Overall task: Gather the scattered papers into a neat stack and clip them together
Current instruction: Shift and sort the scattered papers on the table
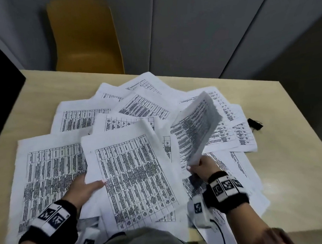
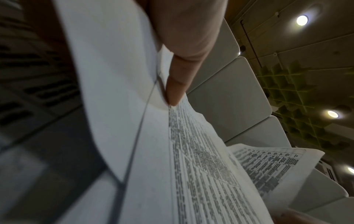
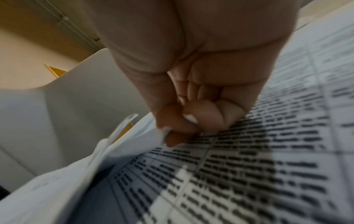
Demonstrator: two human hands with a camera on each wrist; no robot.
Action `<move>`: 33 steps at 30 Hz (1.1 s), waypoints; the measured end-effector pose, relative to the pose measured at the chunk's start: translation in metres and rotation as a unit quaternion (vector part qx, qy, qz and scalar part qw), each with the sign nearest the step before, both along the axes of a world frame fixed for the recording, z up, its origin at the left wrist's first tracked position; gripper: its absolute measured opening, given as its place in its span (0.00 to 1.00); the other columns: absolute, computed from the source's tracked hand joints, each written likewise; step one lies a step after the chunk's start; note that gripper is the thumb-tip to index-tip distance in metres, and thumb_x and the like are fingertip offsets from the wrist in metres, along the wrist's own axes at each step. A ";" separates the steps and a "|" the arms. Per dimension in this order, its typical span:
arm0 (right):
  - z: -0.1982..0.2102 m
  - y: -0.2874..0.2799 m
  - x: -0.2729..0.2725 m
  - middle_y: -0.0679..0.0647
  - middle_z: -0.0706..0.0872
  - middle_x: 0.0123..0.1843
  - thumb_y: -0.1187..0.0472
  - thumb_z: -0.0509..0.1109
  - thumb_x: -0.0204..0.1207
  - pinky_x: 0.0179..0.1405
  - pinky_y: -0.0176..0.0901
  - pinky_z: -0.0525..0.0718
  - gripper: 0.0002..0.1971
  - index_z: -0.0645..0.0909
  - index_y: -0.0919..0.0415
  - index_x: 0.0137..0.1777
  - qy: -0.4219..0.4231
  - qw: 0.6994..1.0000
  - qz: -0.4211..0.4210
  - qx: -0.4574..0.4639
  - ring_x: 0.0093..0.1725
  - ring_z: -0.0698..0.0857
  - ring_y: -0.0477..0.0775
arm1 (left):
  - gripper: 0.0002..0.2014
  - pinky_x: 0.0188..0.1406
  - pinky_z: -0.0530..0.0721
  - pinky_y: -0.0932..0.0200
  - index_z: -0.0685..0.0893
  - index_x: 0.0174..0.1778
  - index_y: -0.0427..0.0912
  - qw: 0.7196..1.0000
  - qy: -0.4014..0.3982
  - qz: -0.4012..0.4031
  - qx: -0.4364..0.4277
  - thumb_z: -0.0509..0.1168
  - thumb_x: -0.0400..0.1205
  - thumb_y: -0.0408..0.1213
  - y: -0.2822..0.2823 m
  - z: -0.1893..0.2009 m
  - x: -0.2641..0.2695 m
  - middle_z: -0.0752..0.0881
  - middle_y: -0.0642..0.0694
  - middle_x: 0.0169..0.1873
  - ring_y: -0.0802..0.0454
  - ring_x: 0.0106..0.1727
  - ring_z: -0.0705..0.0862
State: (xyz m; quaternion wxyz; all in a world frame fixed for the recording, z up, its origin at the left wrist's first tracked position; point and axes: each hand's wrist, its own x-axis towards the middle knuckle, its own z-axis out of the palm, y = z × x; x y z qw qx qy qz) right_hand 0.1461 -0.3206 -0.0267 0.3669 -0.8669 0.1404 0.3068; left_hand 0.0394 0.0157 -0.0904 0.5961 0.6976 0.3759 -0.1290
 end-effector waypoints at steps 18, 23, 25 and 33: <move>-0.031 -0.017 -0.033 0.58 0.87 0.36 0.61 0.72 0.73 0.34 0.51 0.88 0.05 0.80 0.57 0.37 0.014 0.996 0.043 0.076 0.30 0.85 0.55 | 0.33 0.65 0.76 0.34 0.78 0.65 0.41 0.999 -0.023 0.000 -0.044 0.80 0.64 0.43 -0.003 -0.003 0.000 0.84 0.39 0.61 0.37 0.60 0.83; -0.017 -0.018 -0.001 0.57 0.83 0.50 0.57 0.72 0.73 0.42 0.50 0.85 0.16 0.75 0.60 0.58 -0.098 0.971 -0.214 0.026 0.42 0.86 0.60 | 0.37 0.69 0.73 0.36 0.72 0.72 0.41 1.000 -0.012 -0.023 0.012 0.78 0.67 0.40 -0.005 -0.006 -0.002 0.81 0.40 0.68 0.39 0.65 0.80; -0.007 -0.025 0.018 0.64 0.75 0.67 0.59 0.72 0.73 0.52 0.55 0.83 0.29 0.65 0.63 0.71 -0.101 0.915 -0.387 0.045 0.56 0.83 0.67 | 0.30 0.69 0.73 0.38 0.75 0.70 0.38 0.999 -0.016 -0.033 0.025 0.74 0.71 0.34 -0.009 -0.001 -0.002 0.83 0.40 0.65 0.39 0.63 0.81; 0.003 -0.030 0.065 0.63 0.67 0.75 0.63 0.70 0.73 0.57 0.52 0.71 0.37 0.53 0.58 0.77 -0.082 0.854 -0.512 0.044 0.69 0.74 0.64 | 0.36 0.70 0.72 0.41 0.69 0.75 0.40 0.998 -0.011 -0.052 0.044 0.74 0.72 0.41 -0.012 0.003 -0.004 0.78 0.42 0.70 0.40 0.68 0.78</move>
